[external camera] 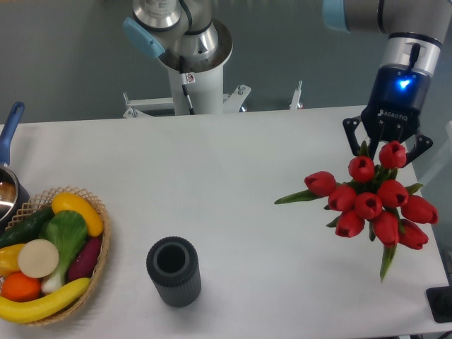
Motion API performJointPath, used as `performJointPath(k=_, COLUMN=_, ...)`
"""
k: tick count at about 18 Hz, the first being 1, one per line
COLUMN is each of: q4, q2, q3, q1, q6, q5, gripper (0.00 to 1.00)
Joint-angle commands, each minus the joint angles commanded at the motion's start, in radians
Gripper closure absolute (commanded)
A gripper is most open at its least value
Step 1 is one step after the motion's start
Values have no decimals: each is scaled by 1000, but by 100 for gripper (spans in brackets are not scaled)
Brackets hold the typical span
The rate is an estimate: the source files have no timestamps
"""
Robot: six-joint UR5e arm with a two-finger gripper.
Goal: Insert the flowers into the vase
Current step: 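Hold the red tulip bunch in the gripper and begin lifting it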
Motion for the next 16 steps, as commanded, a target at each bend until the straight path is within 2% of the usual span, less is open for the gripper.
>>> performJointPath(k=11, q4=3, q2=-9, q3=5, q1=-17, q6=0, q5=-14, gripper=79)
performJointPath(k=16, q4=15, q2=-18, q3=5, q1=-52, q6=3, q5=-57, gripper=79)
